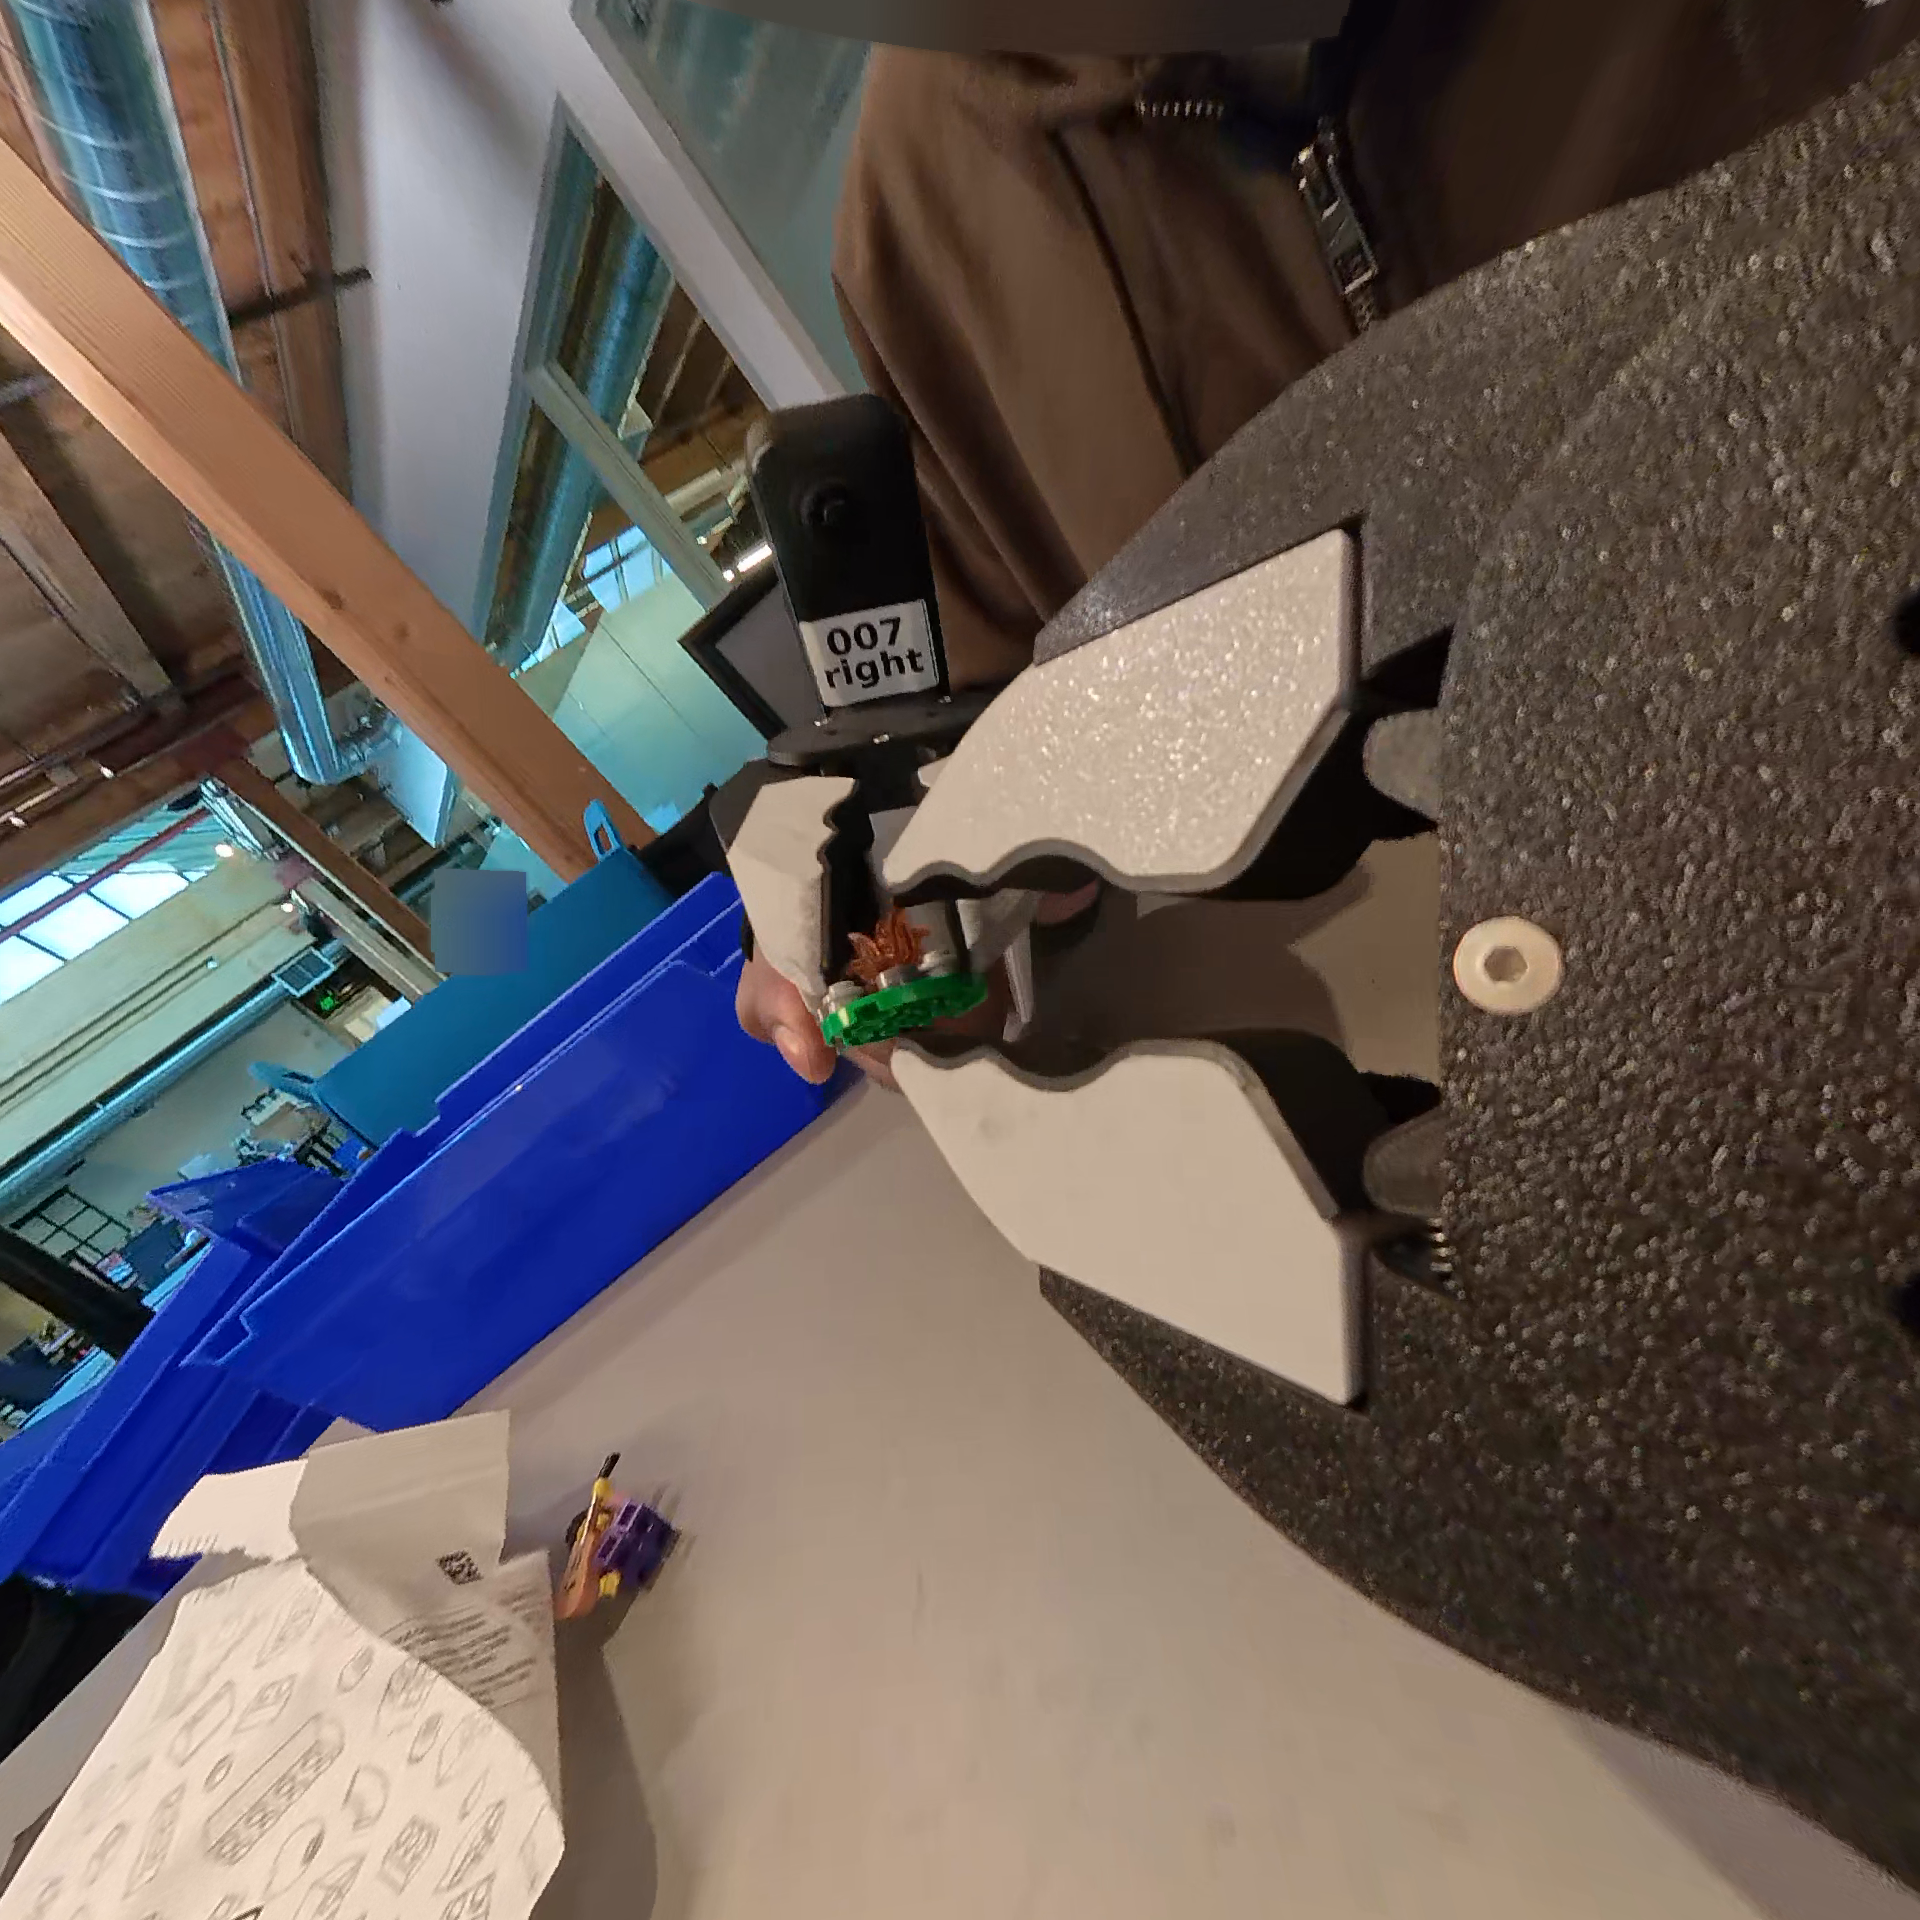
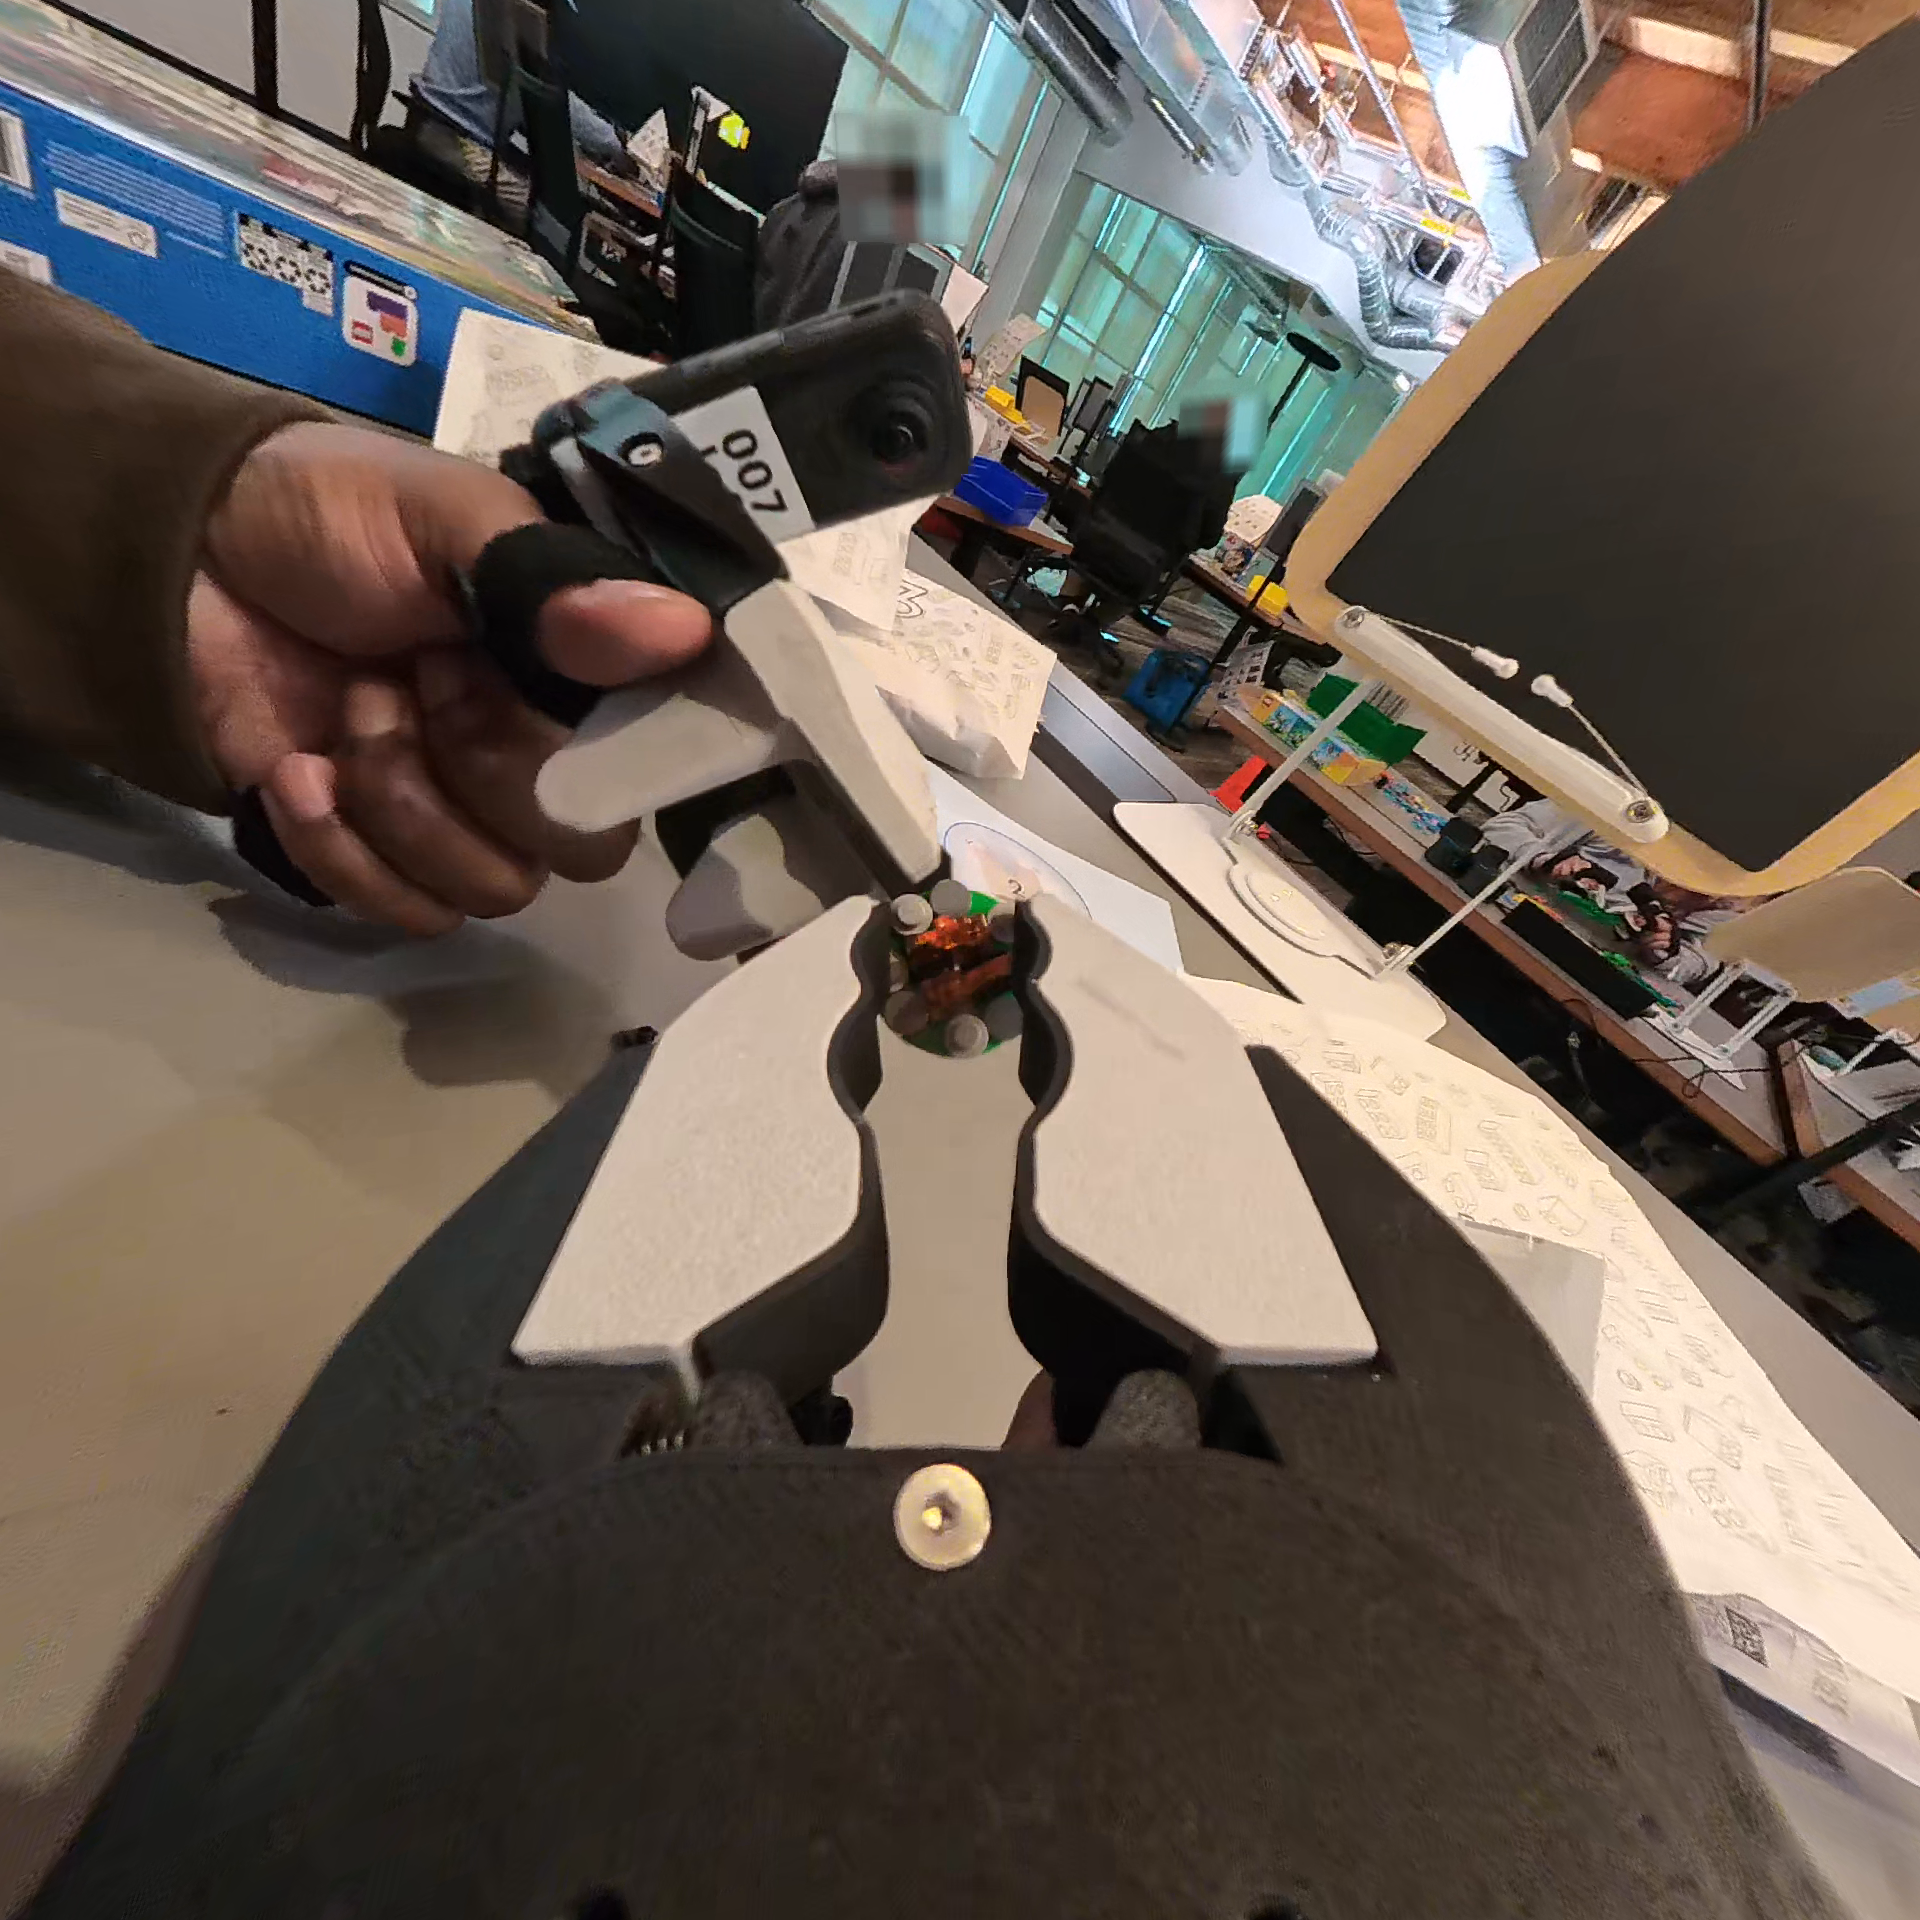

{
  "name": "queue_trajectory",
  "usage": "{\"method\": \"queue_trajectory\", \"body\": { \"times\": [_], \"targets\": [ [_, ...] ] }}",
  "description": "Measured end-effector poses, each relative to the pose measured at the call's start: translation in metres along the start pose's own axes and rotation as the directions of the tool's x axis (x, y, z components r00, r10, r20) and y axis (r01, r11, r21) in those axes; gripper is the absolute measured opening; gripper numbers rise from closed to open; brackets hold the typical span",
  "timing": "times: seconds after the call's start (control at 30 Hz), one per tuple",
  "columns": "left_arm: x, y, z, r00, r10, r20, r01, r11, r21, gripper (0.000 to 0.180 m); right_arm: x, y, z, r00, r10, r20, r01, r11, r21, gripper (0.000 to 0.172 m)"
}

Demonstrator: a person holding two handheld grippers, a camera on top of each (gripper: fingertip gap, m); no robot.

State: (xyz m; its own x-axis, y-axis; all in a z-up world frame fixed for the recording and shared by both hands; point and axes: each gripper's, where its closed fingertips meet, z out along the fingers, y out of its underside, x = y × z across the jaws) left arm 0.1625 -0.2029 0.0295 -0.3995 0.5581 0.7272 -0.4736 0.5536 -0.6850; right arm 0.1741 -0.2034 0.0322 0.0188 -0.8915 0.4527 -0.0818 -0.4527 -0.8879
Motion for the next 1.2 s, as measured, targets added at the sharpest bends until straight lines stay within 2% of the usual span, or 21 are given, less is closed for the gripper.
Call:
{"method": "queue_trajectory", "body": {
  "times": [0.07,0.1,0.2,0.3,0.4,0.47,0.53,0.6,0.73,0.87,0.97,1.03,1.2],
  "targets": [
    [-0.001,0.001,0.001,1.0,-0.026,-0.013,0.026,1.0,0.003,0.02,-0.002,-0.001,0.0,1.0,-0.005,0.013,0.005,1.0,0.01,0.022],
    [-0.001,0.002,0.002,0.999,-0.029,-0.022,0.029,1.0,0.0,0.012,-0.004,-0.001,0.0,1.0,-0.01,0.018,0.009,1.0,0.017,0.022],
    [-0.003,0.004,0.001,0.999,-0.03,-0.017,0.03,1.0,-0.005,0.01,-0.007,-0.001,0.0,0.999,-0.036,0.021,0.035,0.999,0.019,0.022],
    [-0.007,0.002,-0.001,0.998,0.037,0.043,-0.037,0.999,0.003,0.009,-0.007,0.001,-0.001,0.999,-0.002,0.041,0.002,1.0,0.004,0.026],
    [-0.012,-0.006,-0.007,0.975,0.172,0.141,-0.176,0.984,0.016,0.009,0.001,-0.001,-0.006,0.995,0.085,0.044,-0.085,0.996,0.001,0.027],
    [-0.013,-0.01,-0.011,0.931,0.298,0.211,-0.305,0.952,-0.001,0.009,0.009,0.002,-0.009,0.972,0.231,0.047,-0.23,0.973,-0.02,0.026],
    [-0.015,-0.011,-0.011,0.865,0.421,0.274,-0.425,0.904,-0.05,0.009,0.015,0.005,-0.009,0.9,0.428,0.077,-0.426,0.904,-0.042,0.022],
    [-0.014,-0.009,-0.009,0.791,0.531,0.304,-0.524,0.845,-0.11,0.009,0.015,0.005,-0.008,0.821,0.555,0.13,-0.552,0.832,-0.066,0.017],
    [-0.011,-0.006,-0.006,0.703,0.639,0.312,-0.624,0.765,-0.16,0.009,0.01,0.01,-0.006,0.733,0.656,0.179,-0.644,0.755,-0.127,0.013],
    [-0.011,-0.005,-0.005,0.662,0.68,0.315,-0.661,0.728,-0.181,0.009,0.002,0.007,-0.006,0.669,0.705,0.236,-0.689,0.707,-0.16,0.013],
    [-0.012,-0.001,-0.003,0.629,0.714,0.308,-0.685,0.696,-0.215,0.009,-0.001,0.009,-0.005,0.658,0.715,0.237,-0.692,0.698,-0.185,0.01],
    [-0.01,-0.001,-0.004,0.639,0.708,0.301,-0.681,0.702,-0.208,0.009,0.001,0.01,-0.005,0.674,0.706,0.217,-0.684,0.707,-0.177,0.003],
    [-0.024,-0.022,-0.024,0.724,0.558,0.405,-0.57,0.815,-0.104,0.008,0.003,0.014,-0.007,0.762,0.625,0.17,-0.605,0.78,-0.16,0.001]
  ]
}}
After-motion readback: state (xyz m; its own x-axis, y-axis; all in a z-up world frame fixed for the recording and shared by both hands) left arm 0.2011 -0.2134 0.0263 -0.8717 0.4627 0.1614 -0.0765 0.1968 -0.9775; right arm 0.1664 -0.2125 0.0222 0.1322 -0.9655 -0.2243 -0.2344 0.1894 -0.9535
